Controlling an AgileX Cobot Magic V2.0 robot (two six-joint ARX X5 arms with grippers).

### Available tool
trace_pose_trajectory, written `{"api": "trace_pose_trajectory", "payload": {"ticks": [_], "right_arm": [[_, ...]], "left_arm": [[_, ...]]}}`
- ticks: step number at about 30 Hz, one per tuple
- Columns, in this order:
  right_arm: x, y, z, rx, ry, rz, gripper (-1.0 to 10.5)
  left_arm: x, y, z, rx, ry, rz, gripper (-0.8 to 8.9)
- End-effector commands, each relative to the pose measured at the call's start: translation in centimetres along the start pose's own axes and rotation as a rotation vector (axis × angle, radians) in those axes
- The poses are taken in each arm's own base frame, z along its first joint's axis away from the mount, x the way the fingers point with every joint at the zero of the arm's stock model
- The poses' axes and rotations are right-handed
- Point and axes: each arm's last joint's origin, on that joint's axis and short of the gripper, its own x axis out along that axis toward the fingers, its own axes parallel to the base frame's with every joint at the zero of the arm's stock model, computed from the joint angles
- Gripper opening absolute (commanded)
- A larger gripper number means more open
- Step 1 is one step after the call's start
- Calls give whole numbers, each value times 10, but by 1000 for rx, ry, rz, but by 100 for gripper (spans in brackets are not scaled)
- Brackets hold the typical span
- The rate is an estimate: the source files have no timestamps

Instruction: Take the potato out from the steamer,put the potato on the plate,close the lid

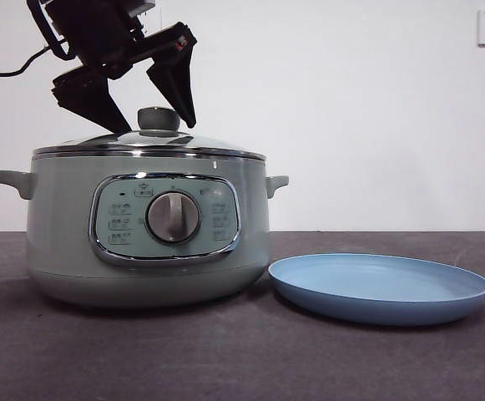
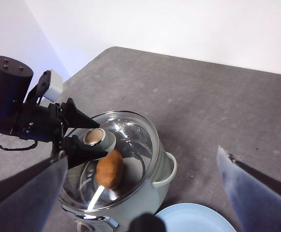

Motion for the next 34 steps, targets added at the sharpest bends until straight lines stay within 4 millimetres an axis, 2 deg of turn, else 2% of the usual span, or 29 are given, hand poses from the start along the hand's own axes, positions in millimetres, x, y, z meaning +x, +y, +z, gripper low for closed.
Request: {"api": "trace_pose_trajectory", "payload": {"ticks": [1, 5, 13, 18, 21, 26, 31, 34], "right_arm": [[-1, 1, 2, -7, -8, -2, 658], [-1, 1, 2, -7, -8, -1, 657], [-1, 1, 2, -3, -8, -1, 658], [-1, 1, 2, -4, -9, -1, 657], [-1, 1, 2, -3, -9, 1, 657], [0, 3, 2, 40, -11, 13, 657], [3, 6, 3, 56, -17, 32, 657], [8, 11, 6, 43, -27, 59, 657]], "left_arm": [[6, 0, -3, 14, 27, 6, 350], [6, 0, -3, 22, 28, 4, -10], [2, -1, -2, 24, 10, 3, -8], [-11, -2, 5, 45, -25, 3, -8], [-26, -4, 17, 60, -52, 5, -8], [-65, -8, 48, 105, -116, 8, -8], [-119, -14, 78, 152, -231, 17, -8], [-154, -14, 90, 152, -308, 32, -8]]}}
